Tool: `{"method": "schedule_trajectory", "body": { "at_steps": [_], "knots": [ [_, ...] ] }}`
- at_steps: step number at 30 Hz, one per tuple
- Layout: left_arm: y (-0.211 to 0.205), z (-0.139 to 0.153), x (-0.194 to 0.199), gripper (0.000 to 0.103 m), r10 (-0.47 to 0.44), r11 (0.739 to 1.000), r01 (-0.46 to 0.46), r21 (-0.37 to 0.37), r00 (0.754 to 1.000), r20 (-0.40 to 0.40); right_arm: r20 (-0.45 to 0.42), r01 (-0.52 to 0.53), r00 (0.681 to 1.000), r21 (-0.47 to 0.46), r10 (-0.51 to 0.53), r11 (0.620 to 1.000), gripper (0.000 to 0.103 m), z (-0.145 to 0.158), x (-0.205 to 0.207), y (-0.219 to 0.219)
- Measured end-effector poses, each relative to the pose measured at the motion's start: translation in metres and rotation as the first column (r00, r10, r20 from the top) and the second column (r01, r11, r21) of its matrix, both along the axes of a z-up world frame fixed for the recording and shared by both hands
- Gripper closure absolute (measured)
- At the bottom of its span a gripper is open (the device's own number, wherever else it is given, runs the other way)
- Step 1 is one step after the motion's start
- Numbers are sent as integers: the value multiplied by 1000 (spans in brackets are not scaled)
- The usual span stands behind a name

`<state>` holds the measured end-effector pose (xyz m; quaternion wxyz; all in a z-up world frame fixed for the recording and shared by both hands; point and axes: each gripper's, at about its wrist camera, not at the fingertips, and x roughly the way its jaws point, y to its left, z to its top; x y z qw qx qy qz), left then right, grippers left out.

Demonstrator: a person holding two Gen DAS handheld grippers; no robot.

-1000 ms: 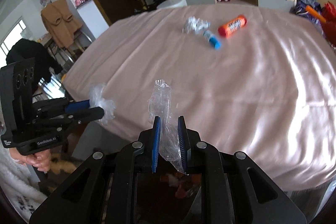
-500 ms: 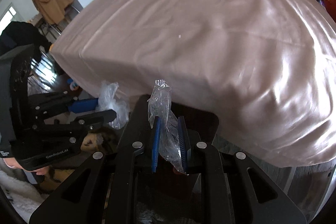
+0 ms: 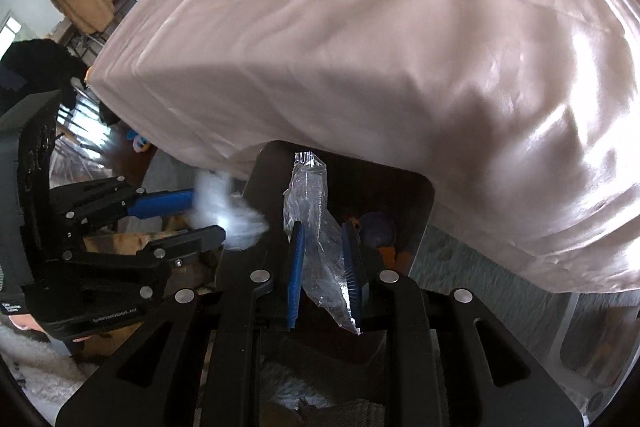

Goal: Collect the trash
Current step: 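Carry the bag and film over the bin and open both tools, then grasp the foil wrapper with the left tool while the right tool grasps the blue-capped tube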

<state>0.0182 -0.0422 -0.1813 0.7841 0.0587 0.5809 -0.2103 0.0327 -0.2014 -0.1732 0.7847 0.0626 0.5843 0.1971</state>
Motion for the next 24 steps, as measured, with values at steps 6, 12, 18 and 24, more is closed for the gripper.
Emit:
{"method": "schedule_trajectory", "body": {
  "at_steps": [6,12,18,24],
  "knots": [
    [0,-1,1,58,-1,1000,1,-2,1000,0,12,21,1000,5,-21,1000,59,2,-2,0],
    [1,7,2,47,-1,1000,1,-5,1000,20,30,51,998,40,-52,998,56,10,1,-11],
    [4,47,13,38,0,999,5,-47,995,104,205,116,969,113,-137,987,42,68,10,-41],
    [8,97,47,32,12,999,-2,-36,961,276,336,170,928,5,-162,985,41,96,63,-56]
  ]
}}
